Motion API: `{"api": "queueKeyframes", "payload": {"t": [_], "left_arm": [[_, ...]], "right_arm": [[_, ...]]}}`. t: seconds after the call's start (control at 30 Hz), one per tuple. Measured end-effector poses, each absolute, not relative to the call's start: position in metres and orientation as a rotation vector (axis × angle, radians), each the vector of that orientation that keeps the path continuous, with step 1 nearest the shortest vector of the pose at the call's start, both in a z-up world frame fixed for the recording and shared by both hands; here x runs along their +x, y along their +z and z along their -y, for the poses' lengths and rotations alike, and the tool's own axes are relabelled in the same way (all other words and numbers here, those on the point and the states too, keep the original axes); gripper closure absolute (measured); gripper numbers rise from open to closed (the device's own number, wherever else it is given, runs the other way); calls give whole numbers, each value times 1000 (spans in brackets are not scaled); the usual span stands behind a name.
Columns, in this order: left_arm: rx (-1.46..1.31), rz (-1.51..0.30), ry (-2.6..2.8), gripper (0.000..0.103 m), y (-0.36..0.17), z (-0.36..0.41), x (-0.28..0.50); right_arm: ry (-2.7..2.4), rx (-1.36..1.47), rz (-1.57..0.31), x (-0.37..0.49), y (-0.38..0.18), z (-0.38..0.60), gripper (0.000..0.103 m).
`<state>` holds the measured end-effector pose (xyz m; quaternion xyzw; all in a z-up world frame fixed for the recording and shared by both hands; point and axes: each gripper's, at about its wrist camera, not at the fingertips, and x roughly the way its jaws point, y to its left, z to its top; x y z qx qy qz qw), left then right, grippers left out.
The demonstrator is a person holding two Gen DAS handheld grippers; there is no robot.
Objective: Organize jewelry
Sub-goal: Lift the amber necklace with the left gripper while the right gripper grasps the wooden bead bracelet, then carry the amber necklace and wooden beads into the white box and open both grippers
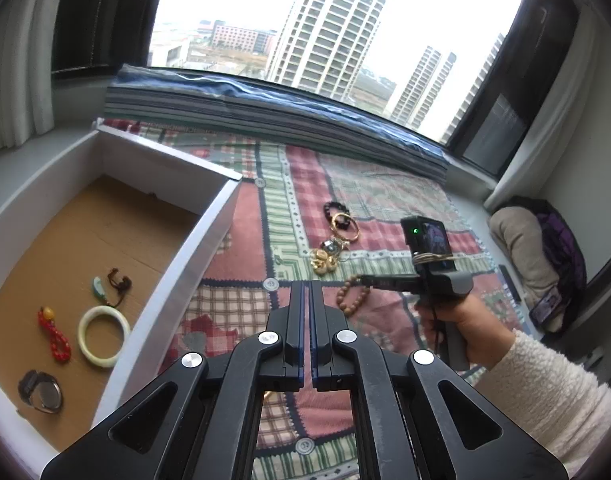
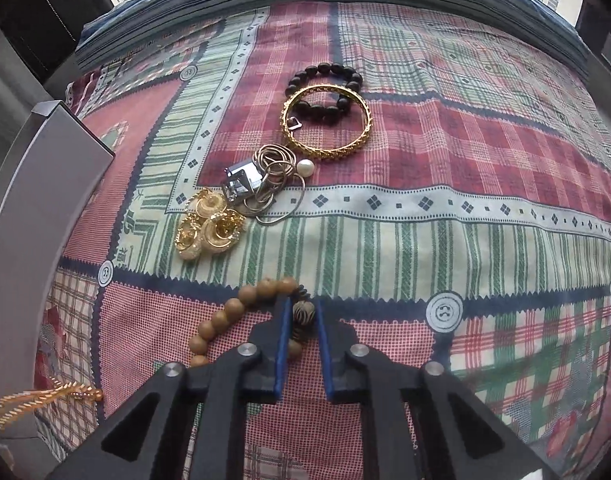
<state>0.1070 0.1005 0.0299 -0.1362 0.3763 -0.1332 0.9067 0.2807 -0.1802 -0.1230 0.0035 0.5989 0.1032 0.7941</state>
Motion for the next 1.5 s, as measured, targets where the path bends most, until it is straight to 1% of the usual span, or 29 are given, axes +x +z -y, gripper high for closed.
{"api": "queueKeyframes", "payload": {"t": [0.13, 0.23, 0.27, 0.3, 0.33, 0.4, 0.43, 0.47, 0.5, 0.67, 0.73, 0.8, 0.83, 0.87, 0.9, 1.0, 1.07, 1.3, 1.5], "left_arm": [[-265, -774, -271, 103, 30, -103, 107], [-231, -804, -287, 102, 19, -99, 109], [-209, -830, -296, 99, 12, -96, 110], [-191, -862, -307, 93, 3, -93, 112], [-174, -894, -318, 90, -8, -89, 113], [-126, -961, -343, 77, -32, -78, 115], [-105, -987, -340, 74, -45, -73, 116], [-83, -1013, -330, 67, -60, -68, 119], [-57, -1041, -321, 65, -74, -62, 121], [7, -1133, -233, 65, -138, -49, 143], [-4, -1148, -222, 66, -150, -50, 150], [25, -1119, -216, 67, -151, -46, 153], [47, -1115, -212, 72, -150, -43, 153], [55, -1120, -224, 91, -150, -41, 154], [50, -1127, -236, 91, -149, -40, 154], [10, -1115, -242, 92, -137, -45, 148], [-53, -1082, -263, 92, -116, -52, 140], [-240, -910, -309, 92, -9, -97, 105], [-305, -754, -218, 92, 74, -156, 86]], "right_arm": [[256, -13, -1210, 269, -91, 182, 89], [287, -26, -1148, 255, -65, 182, 89], [297, -23, -1130, 249, -57, 183, 89], [308, -18, -1111, 245, -49, 185, 89], [320, -13, -1094, 239, -42, 187, 89], [340, 4, -1068, 229, -31, 189, 89], [352, 12, -1057, 224, -28, 188, 89], [360, 17, -1045, 217, -24, 188, 89], [370, 21, -1035, 213, -20, 188, 89], [428, 45, -1006, 188, -6, 187, 89], [447, 40, -990, 179, 1, 186, 89], [460, 32, -974, 171, 8, 186, 89], [464, 29, -966, 168, 12, 186, 89], [468, 30, -960, 166, 14, 187, 89], [471, 36, -957, 164, 16, 188, 89], [479, 57, -942, 161, 24, 190, 89], [486, 67, -930, 159, 31, 190, 89], [558, 42, -874, 164, 67, 164, 89], [672, 23, -814, 176, 109, 112, 89]]}}
